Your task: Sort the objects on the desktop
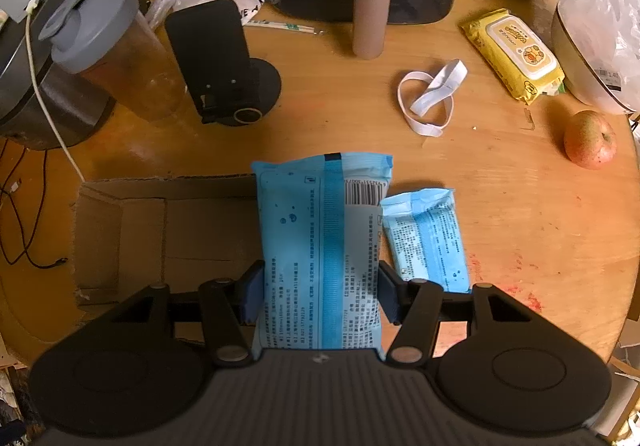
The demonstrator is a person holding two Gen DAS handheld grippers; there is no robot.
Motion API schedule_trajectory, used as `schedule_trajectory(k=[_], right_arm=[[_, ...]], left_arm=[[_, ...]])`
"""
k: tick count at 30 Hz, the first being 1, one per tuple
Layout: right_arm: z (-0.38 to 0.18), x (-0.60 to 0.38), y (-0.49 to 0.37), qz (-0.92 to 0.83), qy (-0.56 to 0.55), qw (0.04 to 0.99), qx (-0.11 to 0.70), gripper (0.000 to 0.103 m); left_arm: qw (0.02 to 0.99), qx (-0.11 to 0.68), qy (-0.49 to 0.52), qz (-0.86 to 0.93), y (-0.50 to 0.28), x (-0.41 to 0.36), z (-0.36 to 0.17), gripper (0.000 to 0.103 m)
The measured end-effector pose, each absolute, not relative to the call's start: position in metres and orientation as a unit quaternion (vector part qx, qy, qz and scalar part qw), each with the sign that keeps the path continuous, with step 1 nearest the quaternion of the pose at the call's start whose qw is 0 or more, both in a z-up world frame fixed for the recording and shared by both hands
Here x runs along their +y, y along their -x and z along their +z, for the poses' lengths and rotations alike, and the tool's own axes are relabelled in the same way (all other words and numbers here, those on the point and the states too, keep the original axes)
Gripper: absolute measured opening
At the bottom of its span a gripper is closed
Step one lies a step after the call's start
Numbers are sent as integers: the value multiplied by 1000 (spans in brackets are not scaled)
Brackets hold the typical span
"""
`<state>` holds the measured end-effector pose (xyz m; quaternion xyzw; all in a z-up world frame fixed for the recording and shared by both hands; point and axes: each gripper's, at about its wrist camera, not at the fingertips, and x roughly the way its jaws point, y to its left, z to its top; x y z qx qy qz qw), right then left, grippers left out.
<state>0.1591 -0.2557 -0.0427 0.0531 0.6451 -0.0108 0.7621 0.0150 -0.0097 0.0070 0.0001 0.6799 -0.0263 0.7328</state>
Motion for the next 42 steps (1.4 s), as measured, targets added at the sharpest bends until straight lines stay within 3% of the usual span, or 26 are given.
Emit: schedule_trajectory(k=[42], right_arm=[[-42,-198,-168,7,-54,763,644,55]], left_arm=[[731,682,16,-12,-11,29,5,103]])
